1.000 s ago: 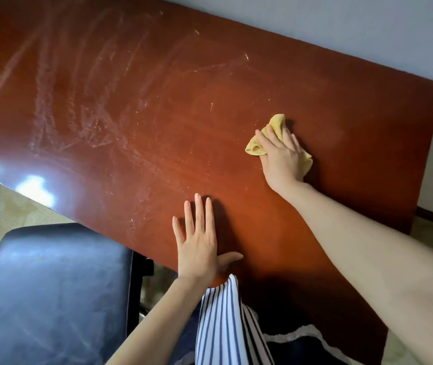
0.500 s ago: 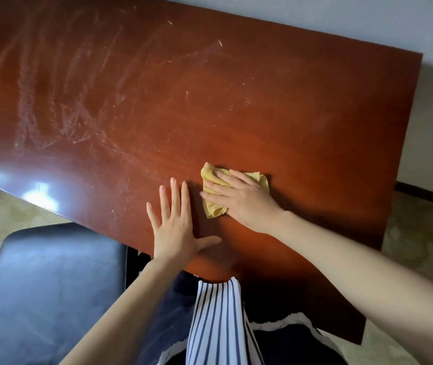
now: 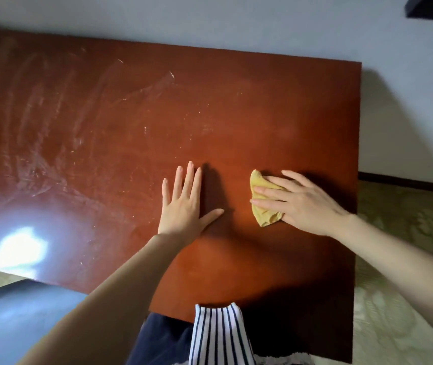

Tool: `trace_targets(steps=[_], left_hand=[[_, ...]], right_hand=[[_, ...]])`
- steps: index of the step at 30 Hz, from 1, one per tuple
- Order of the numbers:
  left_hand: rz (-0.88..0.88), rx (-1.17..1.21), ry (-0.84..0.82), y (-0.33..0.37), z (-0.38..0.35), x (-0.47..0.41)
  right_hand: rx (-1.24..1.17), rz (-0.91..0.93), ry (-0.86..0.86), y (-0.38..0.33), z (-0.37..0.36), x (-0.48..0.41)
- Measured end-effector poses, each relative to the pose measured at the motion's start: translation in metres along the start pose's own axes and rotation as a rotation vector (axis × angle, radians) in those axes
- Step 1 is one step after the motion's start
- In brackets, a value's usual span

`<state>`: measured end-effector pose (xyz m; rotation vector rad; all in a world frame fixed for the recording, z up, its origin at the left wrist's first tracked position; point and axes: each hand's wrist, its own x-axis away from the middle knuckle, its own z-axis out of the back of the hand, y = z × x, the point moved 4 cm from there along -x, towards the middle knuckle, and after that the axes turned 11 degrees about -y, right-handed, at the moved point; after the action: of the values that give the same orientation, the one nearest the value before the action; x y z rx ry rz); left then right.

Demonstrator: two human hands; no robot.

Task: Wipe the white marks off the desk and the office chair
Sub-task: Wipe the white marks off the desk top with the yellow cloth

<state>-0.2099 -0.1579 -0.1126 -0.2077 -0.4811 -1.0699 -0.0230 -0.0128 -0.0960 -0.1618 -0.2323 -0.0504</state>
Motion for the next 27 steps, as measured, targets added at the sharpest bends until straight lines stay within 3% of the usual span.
trace_targets(steps=[5, 12, 21, 24, 27], left_hand=[[0.024, 0.091, 0.074, 0.002, 0.005, -0.029], [-0.036, 0.144, 0.146, 0.003, 0.004, -0.032], [-0.032, 0.235, 0.194, 0.002, 0.01, -0.035], [-0.04, 0.235, 0.21, 0.002, 0.011, -0.035], [-0.032, 0.231, 0.214, 0.001, 0.009, -0.035]], right_hand=[[0.091, -0.227, 0.074, 0.03, 0.007, -0.014], [-0.111, -0.462, 0.157, 0.069, 0.02, -0.065], [-0.364, -0.725, 0.431, 0.079, 0.039, -0.162], [-0.395, -0.714, 0.483, 0.059, 0.038, -0.179], [-0.377, -0.547, 0.465, 0.037, 0.034, -0.175]])
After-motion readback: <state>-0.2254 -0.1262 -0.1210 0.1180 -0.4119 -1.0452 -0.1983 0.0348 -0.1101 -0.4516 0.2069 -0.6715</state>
